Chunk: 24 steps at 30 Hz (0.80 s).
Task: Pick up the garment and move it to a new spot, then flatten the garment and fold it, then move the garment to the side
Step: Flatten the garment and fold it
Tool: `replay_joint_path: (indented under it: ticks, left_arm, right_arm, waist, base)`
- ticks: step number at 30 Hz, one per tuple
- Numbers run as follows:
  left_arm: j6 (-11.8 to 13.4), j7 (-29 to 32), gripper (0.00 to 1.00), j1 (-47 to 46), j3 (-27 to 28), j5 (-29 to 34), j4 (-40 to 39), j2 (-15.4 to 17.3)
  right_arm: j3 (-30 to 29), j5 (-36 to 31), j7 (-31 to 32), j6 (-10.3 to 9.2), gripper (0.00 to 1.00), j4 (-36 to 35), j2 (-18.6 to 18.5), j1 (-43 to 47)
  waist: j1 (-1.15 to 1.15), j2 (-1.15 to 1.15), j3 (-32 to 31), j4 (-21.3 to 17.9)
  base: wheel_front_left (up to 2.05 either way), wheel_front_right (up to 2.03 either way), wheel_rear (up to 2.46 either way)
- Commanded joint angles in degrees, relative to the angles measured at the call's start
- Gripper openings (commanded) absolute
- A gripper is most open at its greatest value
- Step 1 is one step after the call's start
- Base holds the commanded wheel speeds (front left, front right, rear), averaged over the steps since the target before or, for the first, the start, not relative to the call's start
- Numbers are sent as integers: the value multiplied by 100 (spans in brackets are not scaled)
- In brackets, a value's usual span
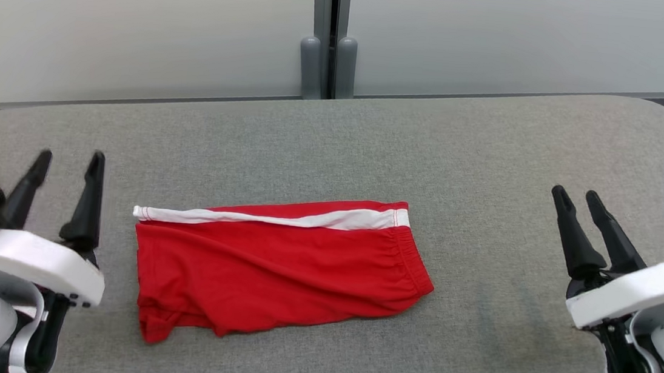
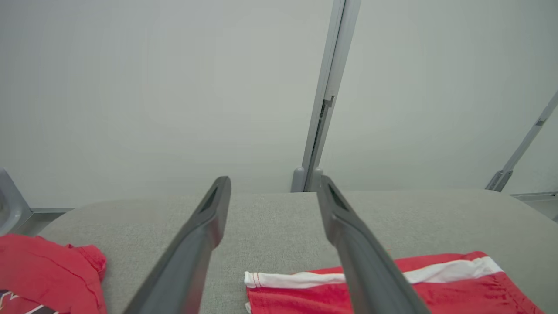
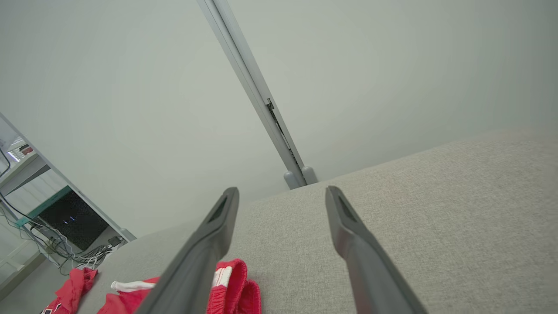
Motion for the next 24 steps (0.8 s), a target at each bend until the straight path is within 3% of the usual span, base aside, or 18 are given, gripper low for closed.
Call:
replay_joint_path:
  ticks: [1,5,11,18,24]
  left_arm:
    - [77,-33,100,172,302,262,-90,-111]
    - [67,-25,100,930,1198,1092,-261,-723]
    - [-199,-25,100,1735,2105,2204,-294,-1566]
    - [-911,-23,100,2276,2633,2826,123,-2447]
    - [-1359,-24,100,2202,2853,3218,445,-2897]
  right_arm:
    - [-211,-235,-24,4,100,-91,121,150]
    - [-851,-985,-25,4,100,-378,559,705]
    - [-1381,-1543,-26,4,100,-591,961,1422]
    - [-1370,-1988,-26,4,100,-348,1086,1719]
    - [-1195,-2204,-27,4,100,32,1112,1618]
  waist:
    - [0,0,-27,30]
    - [0,0,-127,57]
    - [0,0,-243,90]
    - [0,0,-241,133]
    - [0,0,-226,312]
  base:
    - [0,0,0]
    - [0,0,0]
    - [0,0,0]
    - [0,0,0]
    - [0,0,0]
